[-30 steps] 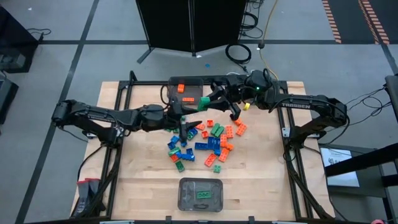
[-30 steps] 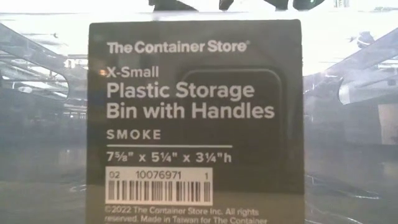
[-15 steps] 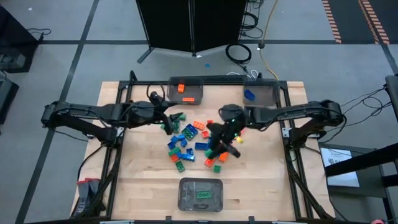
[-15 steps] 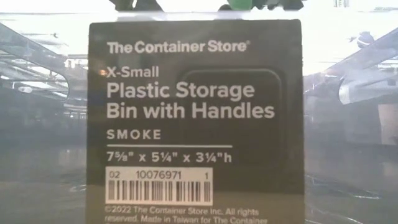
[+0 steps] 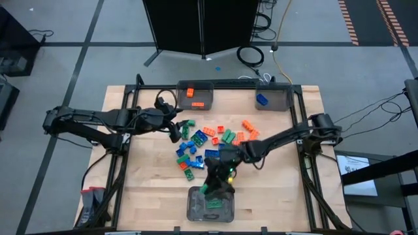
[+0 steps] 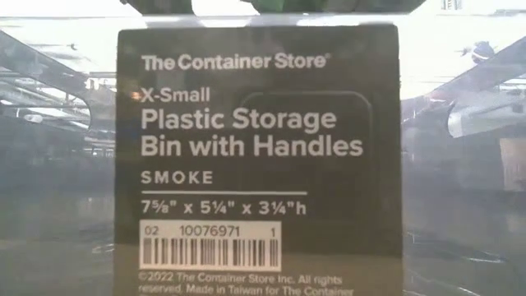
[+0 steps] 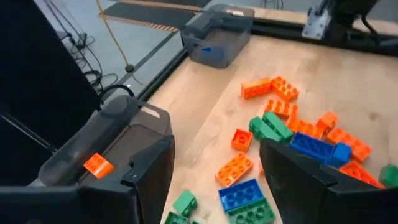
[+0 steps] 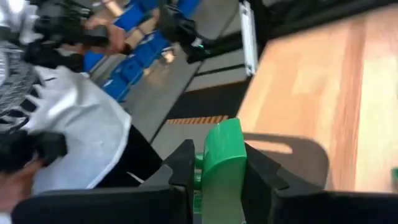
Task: Sort blocks
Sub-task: Put the green game piece into the bottom black bin
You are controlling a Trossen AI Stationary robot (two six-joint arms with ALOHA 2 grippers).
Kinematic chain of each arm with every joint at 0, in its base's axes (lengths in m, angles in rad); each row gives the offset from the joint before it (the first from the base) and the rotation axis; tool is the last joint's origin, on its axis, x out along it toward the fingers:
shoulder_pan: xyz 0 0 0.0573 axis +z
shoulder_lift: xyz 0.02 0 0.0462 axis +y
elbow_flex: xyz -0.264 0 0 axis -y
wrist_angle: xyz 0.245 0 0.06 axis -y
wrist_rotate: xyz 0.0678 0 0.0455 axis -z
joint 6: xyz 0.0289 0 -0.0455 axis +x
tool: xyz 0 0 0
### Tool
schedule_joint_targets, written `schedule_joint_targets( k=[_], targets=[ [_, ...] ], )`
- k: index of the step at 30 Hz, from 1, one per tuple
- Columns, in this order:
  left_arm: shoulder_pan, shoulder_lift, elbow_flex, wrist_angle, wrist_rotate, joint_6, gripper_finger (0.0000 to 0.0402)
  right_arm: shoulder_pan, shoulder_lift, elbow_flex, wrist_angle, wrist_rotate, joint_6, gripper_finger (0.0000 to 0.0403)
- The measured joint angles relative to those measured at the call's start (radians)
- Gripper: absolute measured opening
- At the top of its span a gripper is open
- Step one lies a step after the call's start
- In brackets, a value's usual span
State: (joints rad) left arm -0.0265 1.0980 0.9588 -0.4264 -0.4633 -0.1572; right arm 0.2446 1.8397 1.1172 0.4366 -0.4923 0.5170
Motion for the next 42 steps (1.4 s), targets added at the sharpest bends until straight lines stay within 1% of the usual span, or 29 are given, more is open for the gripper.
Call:
schedule_joint_targets(
  k=[3, 6, 10, 12, 14, 16, 18, 21, 23, 26, 27, 28, 30, 31, 33, 35, 37, 38, 40, 42],
  targets=[
    [-0.002, 0.0, -0.002, -0.044, 0.041, 0.005, 0.024, 0.042, 0.033, 0.0, -0.005, 0.078, 0.046, 0.007],
    [-0.008, 0.0, -0.002, -0.079, 0.068, 0.007, 0.024, 0.074, 0.047, 0.0, -0.058, 0.164, 0.065, 0.007],
    [-0.009, 0.0, -0.002, -0.115, 0.077, 0.011, 0.024, 0.086, 0.047, 0.0, -0.136, 0.272, 0.07, 0.0075],
    [-0.008, 0.0, -0.002, -0.129, 0.079, 0.013, 0.024, 0.086, 0.047, 0.0, -0.153, 0.298, 0.075, 0.0107],
    [-0.008, 0.0, -0.002, -0.146, 0.081, 0.013, 0.024, 0.085, 0.046, 0.0, -0.175, 0.328, 0.085, 0.0149],
    [-0.008, 0.0, -0.002, -0.163, 0.089, 0.013, 0.024, 0.085, 0.046, 0.0, -0.196, 0.338, 0.09, 0.0186],
    [-0.008, 0.0, -0.002, -0.177, 0.093, 0.013, 0.024, 0.085, 0.046, 0.007, -0.212, 0.336, 0.093, 0.0209],
    [-0.008, 0.0, -0.002, -0.198, 0.094, 0.013, 0.024, 0.085, 0.046, 0.063, -0.293, 0.332, 0.079, 0.022],
    [-0.008, 0.0, -0.002, -0.199, 0.094, 0.013, 0.024, 0.084, 0.044, 0.125, -0.38, 0.313, 0.057, 0.0217],
    [-0.008, 0.0, -0.002, -0.199, 0.094, 0.013, 0.024, 0.084, 0.015, 0.254, -0.572, 0.313, -0.044, 0.0205],
    [-0.008, 0.001, -0.002, -0.199, 0.093, 0.013, 0.024, 0.085, -0.003, 0.304, -0.659, 0.338, -0.09, 0.0201],
    [-0.009, 0.001, -0.002, -0.2, 0.093, 0.013, 0.024, 0.086, -0.019, 0.354, -0.788, 0.382, -0.135, 0.0197],
    [-0.008, 0.0, -0.002, -0.2, 0.093, 0.009, 0.024, 0.087, -0.043, 0.425, -1.036, 0.51, -0.203, 0.0191],
    [-0.009, 0.001, -0.002, -0.203, 0.093, 0.008, 0.024, 0.087, -0.053, 0.432, -1.144, 0.579, -0.211, 0.0189],
    [-0.009, 0.001, -0.002, -0.206, 0.093, 0.005, 0.024, 0.091, -0.061, 0.423, -1.322, 0.682, -0.184, 0.0187],
    [-0.009, 0.001, -0.002, -0.215, 0.093, -0.005, 0.024, 0.101, -0.081, 0.384, -1.371, 0.736, -0.155, 0.0189],
    [-0.009, 0.001, -0.002, -0.214, 0.093, -0.018, 0.024, 0.132, -0.14, 0.296, -1.347, 0.779, -0.113, 0.019],
    [-0.009, 0.001, -0.002, -0.216, 0.093, -0.018, 0.024, 0.148, -0.175, 0.24, -1.303, 0.802, -0.081, 0.0191],
    [-0.01, 0.001, -0.002, -0.215, 0.093, -0.02, 0.024, 0.187, -0.256, 0.103, -1.2, 0.863, 0.025, 0.019],
    [-0.01, 0.001, -0.002, -0.216, 0.093, -0.019, 0.024, 0.218, -0.345, -0.044, -1.104, 0.95, 0.143, 0.0188]
  ],
)
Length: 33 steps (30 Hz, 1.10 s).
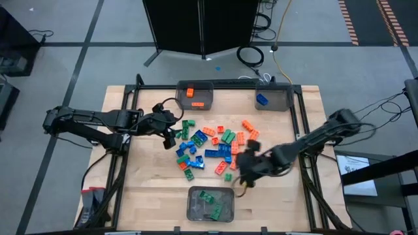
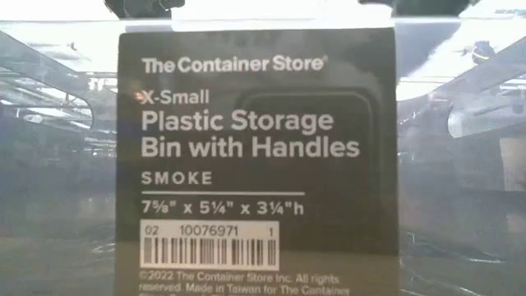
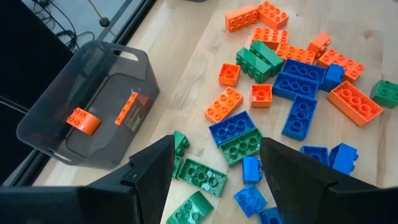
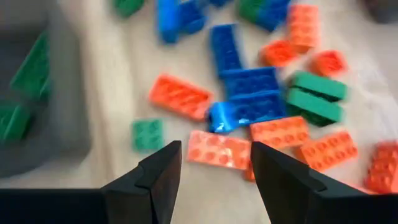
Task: Sort blocks
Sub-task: Put the green game piece into the bottom black bin
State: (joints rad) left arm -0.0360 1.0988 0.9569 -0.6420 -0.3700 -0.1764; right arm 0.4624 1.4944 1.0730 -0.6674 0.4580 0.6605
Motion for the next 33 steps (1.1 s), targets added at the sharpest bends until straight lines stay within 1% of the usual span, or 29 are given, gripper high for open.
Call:
schedule_joint_targets(
  k=[2, 4, 6, 7, 9, 13, 15, 19, 21, 23, 27, 29, 31, 33],
  targets=[
    [0.0, 0.0, 0.0, 0.001, 0.0, 0.0, 0.024, 0.035, -0.083, -0.135, 0.145, 0.071, 0.095, 0.0188],
    [0.0, 0.0, 0.0, 0.006, 0.0, -0.001, 0.024, 0.057, -0.121, -0.263, 0.324, 0.086, 0.139, 0.0189],
    [0.0, 0.0, 0.0, 0.007, 0.0, -0.002, 0.024, 0.064, -0.11, -0.36, 0.559, 0.065, 0.116, 0.0192],
    [0.0, 0.0, 0.0, 0.008, 0.0, -0.004, 0.024, 0.062, -0.096, -0.388, 0.655, 0.054, 0.085, 0.0194],
    [0.0, 0.0, 0.0, 0.007, 0.0, -0.022, 0.024, 0.054, -0.05, -0.404, 0.765, 0.043, 0.056, 0.0195],
    [0.0, 0.0, 0.0, 0.007, -0.001, -0.029, 0.024, 0.048, 0.023, -0.41, 0.776, 0.026, 0.052, 0.0196],
    [0.0, 0.0, 0.0, 0.006, 0.0, -0.029, 0.024, 0.047, 0.035, -0.407, 0.791, 0.003, 0.048, 0.0196],
    [0.0, 0.0, 0.0, 0.006, -0.001, -0.029, 0.024, 0.047, 0.055, -0.408, 0.828, -0.046, -0.012, 0.0202],
    [0.0, 0.0, 0.0, 0.006, -0.002, -0.029, 0.024, 0.048, 0.055, -0.408, 0.837, -0.058, -0.019, 0.0215],
    [0.0, 0.0, 0.0, 0.006, -0.002, -0.029, 0.024, 0.047, 0.057, -0.408, 0.826, -0.069, -0.021, 0.0237],
    [0.0, 0.0, 0.0, 0.005, -0.005, -0.047, 0.024, 0.041, 0.061, -0.408, 0.799, -0.041, -0.021, 0.0291],
    [0.0, 0.0, 0.0, 0.005, -0.006, -0.055, 0.024, 0.034, 0.071, -0.407, 0.8, -0.033, -0.02, 0.0311],
    [0.0, 0.0, 0.0, 0.005, -0.006, -0.055, 0.024, 0.032, 0.084, -0.407, 0.804, -0.037, -0.029, 0.0323],
    [0.0, 0.0, 0.0, 0.005, -0.006, -0.056, 0.024, 0.032, 0.11, -0.407, 0.848, -0.041, -0.053, 0.0326]
  ],
)
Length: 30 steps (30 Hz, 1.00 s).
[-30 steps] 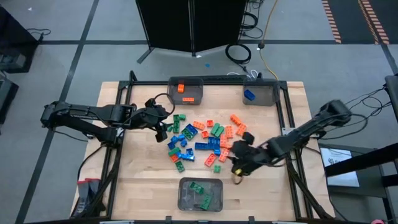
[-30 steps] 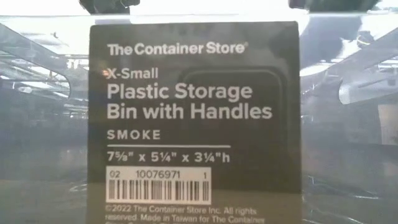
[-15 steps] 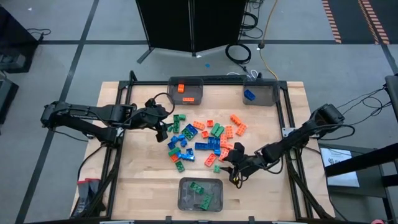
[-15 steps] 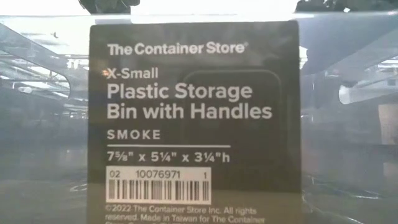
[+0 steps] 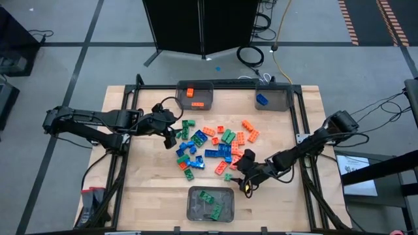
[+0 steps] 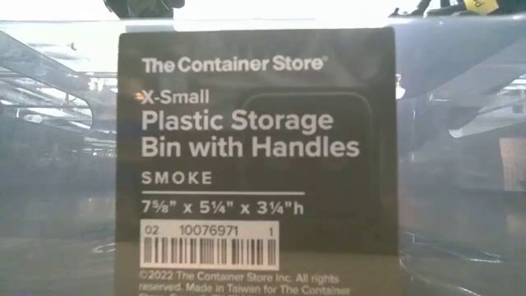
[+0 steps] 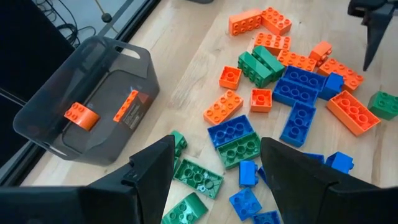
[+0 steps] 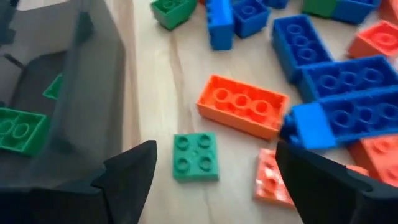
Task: Sort blocks
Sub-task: Put the green game piece into the bottom black bin
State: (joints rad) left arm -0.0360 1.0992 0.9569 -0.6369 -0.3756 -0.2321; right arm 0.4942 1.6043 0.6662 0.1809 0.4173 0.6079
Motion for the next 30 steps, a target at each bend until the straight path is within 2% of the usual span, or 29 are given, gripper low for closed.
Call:
schedule_joint_targets(
  k=[7, 22, 30],
  targets=[
    [0.0, 0.0, 0.0, -0.001, -0.003, -0.003, 0.024, 0.0, 0.058, 0.023, 0.056, -0.005, -0.071, 0.0321],
    [0.001, 0.0, 0.0, -0.001, -0.063, -0.024, 0.024, -0.011, 0.189, 0.029, 0.14, 0.018, -0.089, 0.0317],
    [0.001, 0.0, 0.0, -0.001, -0.074, -0.024, 0.024, -0.017, 0.191, 0.027, 0.149, 0.008, -0.1, 0.0251]
  ],
)
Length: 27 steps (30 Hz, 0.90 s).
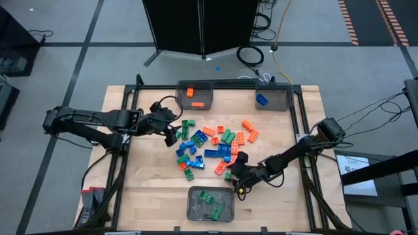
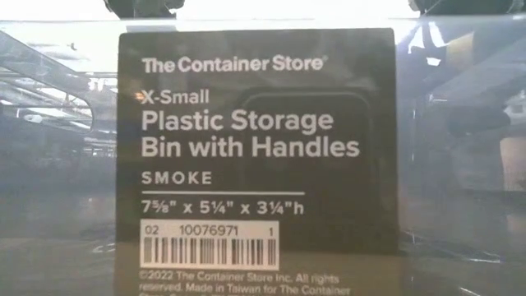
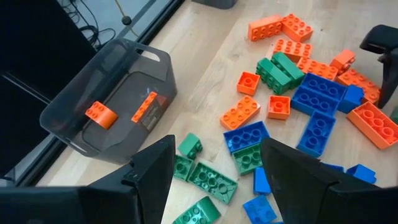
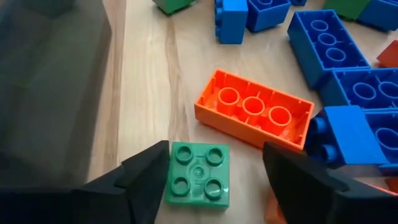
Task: Sort blocks
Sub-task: Put the green game piece into the bottom black bin
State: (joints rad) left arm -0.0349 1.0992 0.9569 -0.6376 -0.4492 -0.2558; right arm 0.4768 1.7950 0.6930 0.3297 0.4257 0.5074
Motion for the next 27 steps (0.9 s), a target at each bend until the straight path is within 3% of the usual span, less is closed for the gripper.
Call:
schedule_joint_targets(
  k=[9, 21, 27],
  targets=[
    [0.0, 0.0, 0.0, 0.0, -0.001, -0.001, 0.024, 0.003, 0.005, -0.003, -0.013, -0.085, -0.014, 0.0213],
    [0.001, 0.0, 0.0, 0.0, -0.01, -0.001, 0.024, -0.013, 0.004, -0.003, -0.021, -0.093, -0.001, 0.0211],
    [0.001, 0.0, 0.0, 0.001, -0.022, -0.001, 0.024, -0.026, 0.004, -0.003, -0.021, -0.09, -0.006, 0.0178]
  ],
)
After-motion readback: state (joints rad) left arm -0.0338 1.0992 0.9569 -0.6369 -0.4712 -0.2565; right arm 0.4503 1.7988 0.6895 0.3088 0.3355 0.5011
